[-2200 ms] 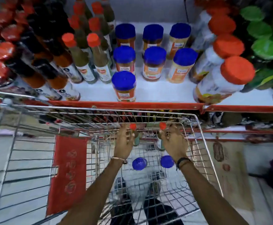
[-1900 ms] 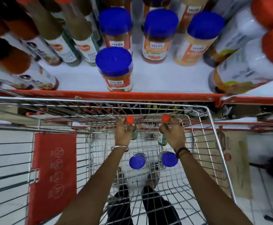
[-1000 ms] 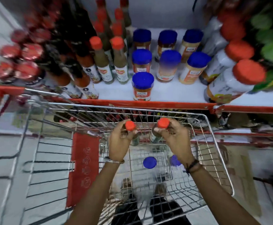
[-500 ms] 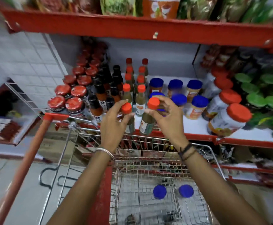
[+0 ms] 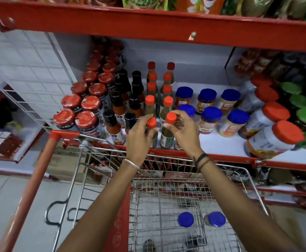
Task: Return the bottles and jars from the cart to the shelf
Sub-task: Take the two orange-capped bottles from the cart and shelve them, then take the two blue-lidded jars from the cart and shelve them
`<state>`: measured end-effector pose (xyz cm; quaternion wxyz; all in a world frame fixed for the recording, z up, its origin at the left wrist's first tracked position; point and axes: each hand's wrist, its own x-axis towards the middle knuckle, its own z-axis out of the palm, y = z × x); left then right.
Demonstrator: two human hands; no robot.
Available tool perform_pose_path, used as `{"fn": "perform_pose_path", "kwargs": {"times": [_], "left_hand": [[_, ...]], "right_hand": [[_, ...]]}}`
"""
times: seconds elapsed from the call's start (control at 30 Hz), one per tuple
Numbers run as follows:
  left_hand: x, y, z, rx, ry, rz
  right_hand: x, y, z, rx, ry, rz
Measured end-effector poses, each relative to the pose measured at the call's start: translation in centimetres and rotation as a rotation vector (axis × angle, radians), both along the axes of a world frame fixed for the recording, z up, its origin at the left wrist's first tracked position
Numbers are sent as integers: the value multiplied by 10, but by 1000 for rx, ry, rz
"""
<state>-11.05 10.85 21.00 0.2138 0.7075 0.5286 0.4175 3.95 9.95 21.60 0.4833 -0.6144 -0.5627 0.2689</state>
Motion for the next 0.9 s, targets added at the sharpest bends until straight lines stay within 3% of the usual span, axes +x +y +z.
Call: {"fn": "perform_pose_path", "kwargs": {"times": [0.4,0.53,0.63,0.73,0.9], "left_hand": [[3,-18,-4,6,57,-38],[8,-60,-17,57,-15,-10],[22,-94,-38,-5,-24,-116],[41,-118,-74,-107,22,-225],[66,-147,-161,-304,170,-263]], "right_hand": [[3,-12,-10,-40,-115,33],[16,-54,-10,-31,-80,-31],[28,-105,-33,-51,-16,-40],[46,-154,-79,-191,-22,-10],[98,-202,-173,-510,-224,-12]]}}
